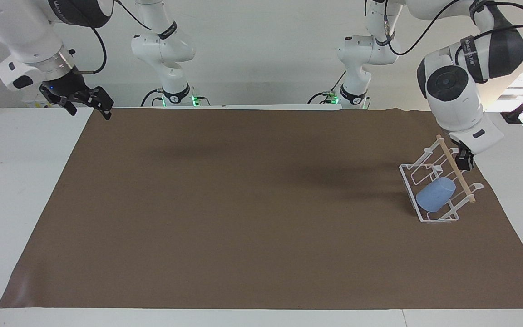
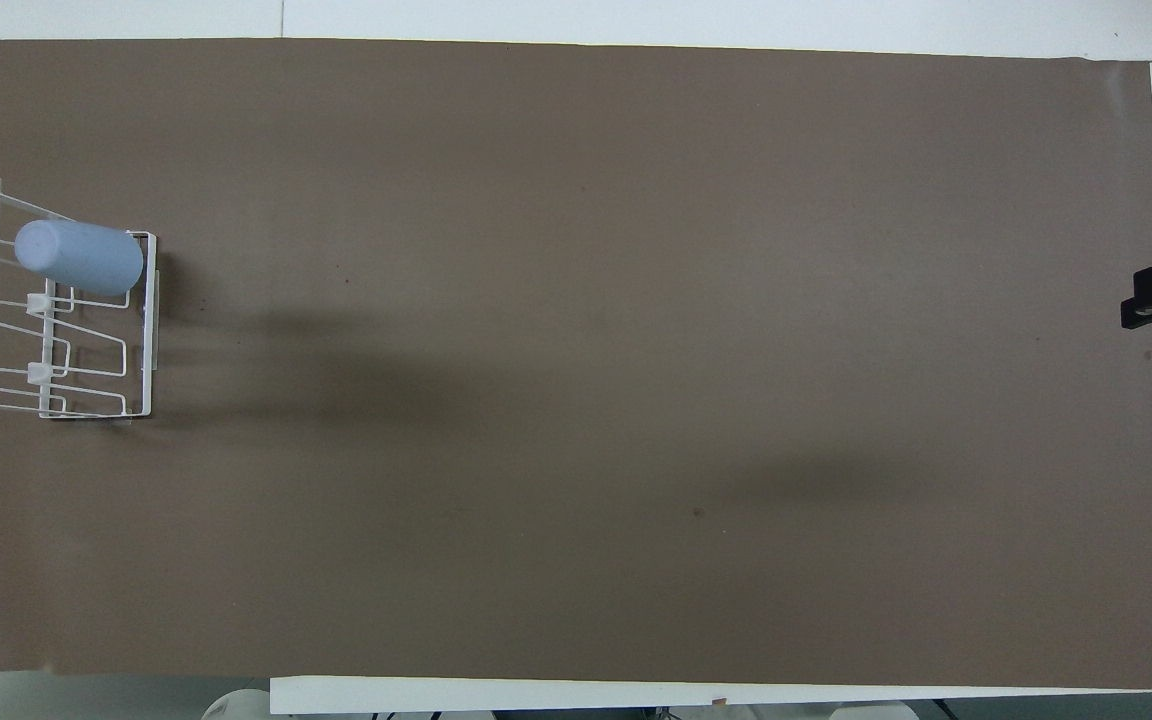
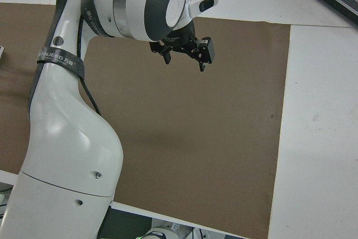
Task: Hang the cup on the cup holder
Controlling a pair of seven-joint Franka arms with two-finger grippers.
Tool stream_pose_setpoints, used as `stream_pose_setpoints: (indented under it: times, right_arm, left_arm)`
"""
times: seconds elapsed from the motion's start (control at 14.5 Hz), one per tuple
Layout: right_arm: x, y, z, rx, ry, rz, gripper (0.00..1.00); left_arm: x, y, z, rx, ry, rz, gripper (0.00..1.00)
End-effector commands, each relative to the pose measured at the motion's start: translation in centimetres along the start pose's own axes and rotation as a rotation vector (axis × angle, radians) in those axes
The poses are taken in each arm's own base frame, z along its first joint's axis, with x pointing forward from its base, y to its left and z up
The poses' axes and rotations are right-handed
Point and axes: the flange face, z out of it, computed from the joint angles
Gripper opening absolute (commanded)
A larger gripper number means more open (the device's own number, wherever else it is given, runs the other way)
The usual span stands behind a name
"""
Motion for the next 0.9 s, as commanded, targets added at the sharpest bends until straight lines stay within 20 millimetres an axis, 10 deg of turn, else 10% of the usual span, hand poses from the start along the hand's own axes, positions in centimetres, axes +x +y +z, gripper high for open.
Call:
stream_pose_setpoints:
  times: [0.0, 0.83]
  right_arm:
    - [-0.8, 0.2, 0.1, 0.0, -0.005, -0.017, 1.0]
    - [-0.8, 0.1, 0.0, -0.001, -0.004, -0.018, 1.0]
  left_arm:
    - [0.3, -2.5, -0.3, -0.129, -0.109, 0.161, 1.0]
    - [-1.1, -3.5, -6.6, -0.467, -0.234, 0.792, 1.0]
